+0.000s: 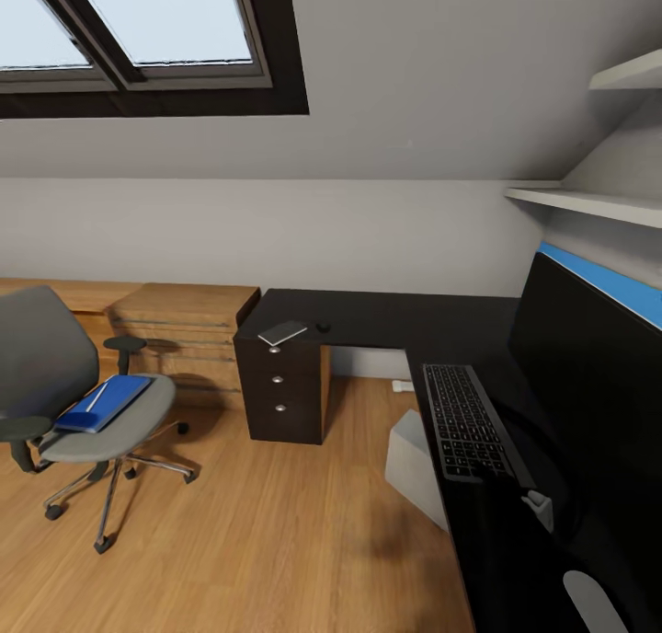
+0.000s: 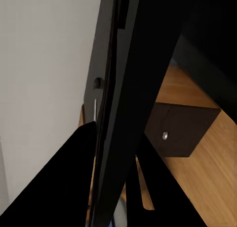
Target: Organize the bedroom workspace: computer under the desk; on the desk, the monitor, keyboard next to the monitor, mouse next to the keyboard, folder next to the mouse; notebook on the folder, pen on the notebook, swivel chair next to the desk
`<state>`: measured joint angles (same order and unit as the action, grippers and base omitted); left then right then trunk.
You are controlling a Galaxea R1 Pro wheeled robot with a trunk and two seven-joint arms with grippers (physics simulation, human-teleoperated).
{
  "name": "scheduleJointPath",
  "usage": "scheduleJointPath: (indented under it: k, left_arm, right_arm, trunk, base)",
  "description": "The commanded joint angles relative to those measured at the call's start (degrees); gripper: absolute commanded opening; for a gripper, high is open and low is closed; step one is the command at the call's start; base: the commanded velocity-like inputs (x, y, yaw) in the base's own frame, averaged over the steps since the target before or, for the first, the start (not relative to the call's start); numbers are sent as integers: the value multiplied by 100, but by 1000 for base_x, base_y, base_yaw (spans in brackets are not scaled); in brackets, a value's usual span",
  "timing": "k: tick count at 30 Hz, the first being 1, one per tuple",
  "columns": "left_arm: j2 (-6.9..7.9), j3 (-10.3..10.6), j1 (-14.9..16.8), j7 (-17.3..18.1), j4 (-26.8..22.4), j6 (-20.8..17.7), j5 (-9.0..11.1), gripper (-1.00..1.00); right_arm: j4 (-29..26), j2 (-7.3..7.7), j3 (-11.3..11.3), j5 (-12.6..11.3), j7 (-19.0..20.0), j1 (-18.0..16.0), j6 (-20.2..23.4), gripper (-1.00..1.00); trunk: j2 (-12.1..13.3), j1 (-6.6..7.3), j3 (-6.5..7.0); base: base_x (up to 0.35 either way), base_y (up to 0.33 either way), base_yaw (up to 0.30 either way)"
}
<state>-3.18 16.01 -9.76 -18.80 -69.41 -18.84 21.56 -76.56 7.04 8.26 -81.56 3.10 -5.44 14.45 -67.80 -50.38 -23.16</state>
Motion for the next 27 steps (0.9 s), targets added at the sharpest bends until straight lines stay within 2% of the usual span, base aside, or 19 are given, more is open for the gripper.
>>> scheduleJointPath:
  k: [1,15,21,27]
  left_arm:
    - [1,8,0,-45,-12,-15,58,100]
    - [1,8,0,-45,-12,-15,58,100]
    - [1,8,0,-45,-12,-15,58,100]
    - [1,4,0,-45,-12,-15,58,100]
  right_arm:
    - [1,-1,9,-44,18,-2,32,-100]
    - [25,-1,12,-31,-4,-6,11,-100]
    - [393,7,-36,36,6,-4,-19,-100]
    - [513,8,-43,38,0,-4,-13,-100]
  trunk:
    - [-4,0,-5]
    - [-4,0,-5]
    - [-4,0,-5]
    - [-4,0,-5]
  base:
    - [-13,0,0]
    - [-1,0,0]
    - [-60,0,0]
    - [-34,0,0]
